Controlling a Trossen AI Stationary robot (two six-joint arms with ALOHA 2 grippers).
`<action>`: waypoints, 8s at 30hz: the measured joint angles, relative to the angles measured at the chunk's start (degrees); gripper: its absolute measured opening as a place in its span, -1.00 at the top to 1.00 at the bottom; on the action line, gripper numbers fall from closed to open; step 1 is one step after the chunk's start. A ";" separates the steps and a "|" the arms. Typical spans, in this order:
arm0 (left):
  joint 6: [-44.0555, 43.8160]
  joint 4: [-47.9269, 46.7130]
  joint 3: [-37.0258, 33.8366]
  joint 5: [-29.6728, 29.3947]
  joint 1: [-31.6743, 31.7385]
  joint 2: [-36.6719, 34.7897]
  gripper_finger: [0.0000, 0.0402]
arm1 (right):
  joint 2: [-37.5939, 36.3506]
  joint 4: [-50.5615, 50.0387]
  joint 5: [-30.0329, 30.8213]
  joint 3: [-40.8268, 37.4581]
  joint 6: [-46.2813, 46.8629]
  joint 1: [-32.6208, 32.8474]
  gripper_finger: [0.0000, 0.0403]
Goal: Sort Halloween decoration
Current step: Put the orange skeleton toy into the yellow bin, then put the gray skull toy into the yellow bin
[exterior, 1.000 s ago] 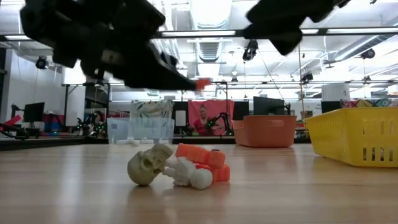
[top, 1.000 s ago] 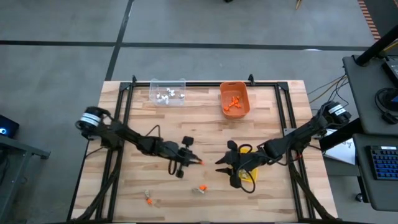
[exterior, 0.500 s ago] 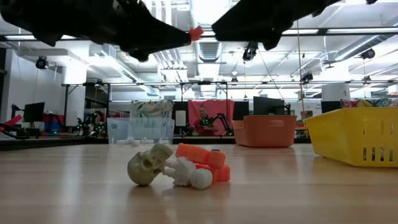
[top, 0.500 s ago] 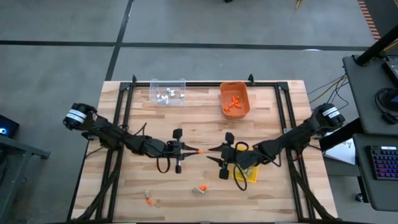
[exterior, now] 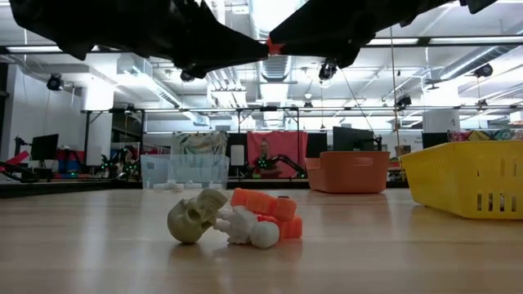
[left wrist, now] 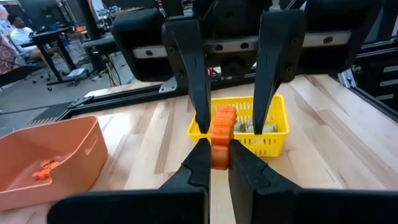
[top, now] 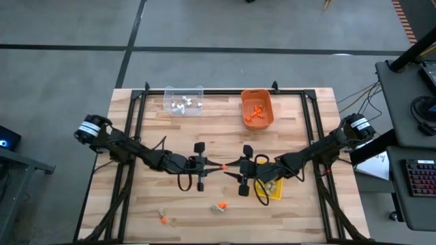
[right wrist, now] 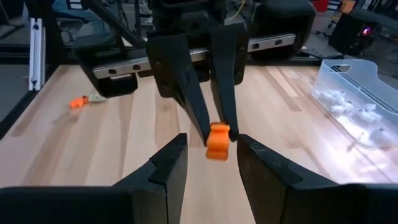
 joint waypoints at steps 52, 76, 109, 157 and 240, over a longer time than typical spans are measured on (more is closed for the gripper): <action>-5.22 -6.89 1.07 0.09 0.00 0.21 0.08 | 0.84 -66.17 -22.67 30.65 0.66 -43.39 0.91; -4.92 -7.86 1.07 0.09 0.09 0.21 0.08 | 19.54 -80.30 -20.51 36.68 -24.52 -61.08 0.87; -15.67 -16.68 1.07 0.16 -3.08 -7.26 0.13 | 4.45 -80.81 -23.02 38.05 -15.91 -53.49 0.61; -117.40 -102.21 32.33 18.81 -33.20 5.77 0.18 | -5.11 -71.03 -22.49 32.56 -4.88 -9.52 0.61; -70.54 -102.31 52.08 -38.22 -27.19 11.16 0.66 | -5.39 -73.94 -25.73 27.09 -4.39 -8.50 0.61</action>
